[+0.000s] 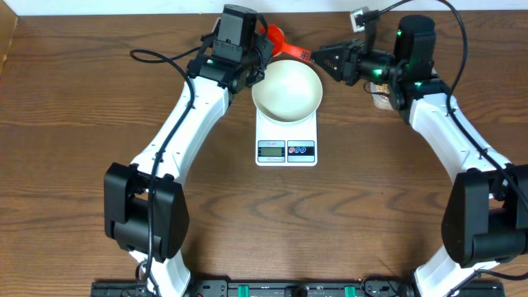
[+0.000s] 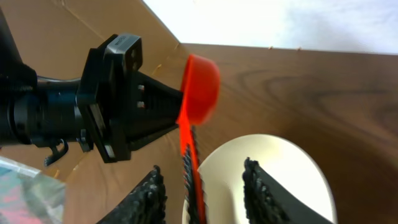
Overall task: Scoop item into bowl and weigh 50g on scale
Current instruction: 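Move the right gripper to the scoop handle above the bowl, then grasp the scoop handle with the right gripper, release left gripper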
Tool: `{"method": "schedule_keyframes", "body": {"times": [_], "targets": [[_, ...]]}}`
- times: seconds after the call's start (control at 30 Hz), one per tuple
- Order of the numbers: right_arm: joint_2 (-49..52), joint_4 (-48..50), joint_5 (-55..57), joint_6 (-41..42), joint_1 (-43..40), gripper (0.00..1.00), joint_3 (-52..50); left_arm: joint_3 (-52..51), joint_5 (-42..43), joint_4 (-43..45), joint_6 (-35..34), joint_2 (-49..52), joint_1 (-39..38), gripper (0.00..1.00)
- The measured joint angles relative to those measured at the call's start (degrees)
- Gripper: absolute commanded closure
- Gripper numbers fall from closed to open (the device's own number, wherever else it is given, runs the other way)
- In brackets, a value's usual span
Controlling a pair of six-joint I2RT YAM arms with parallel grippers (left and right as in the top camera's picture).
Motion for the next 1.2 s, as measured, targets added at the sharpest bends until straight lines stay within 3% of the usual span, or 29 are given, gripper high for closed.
{"method": "schedule_keyframes", "body": {"times": [0.23,1.03,1.2], "targets": [[0.00,0.02,1.09,2.93,0.72,0.74,0.00,0.00,0.02,0.09,-0.02,0.00,-1.68,0.92],[0.00,-1.49,1.86,5.01,0.74,0.80,0.00,0.00,0.85,0.85,-0.28,0.00,-2.58,0.93],[0.00,-1.51,1.84,5.22,0.74,0.87,0.00,0.00,0.85,1.01,-0.31,0.00,-2.84,0.93]]}}
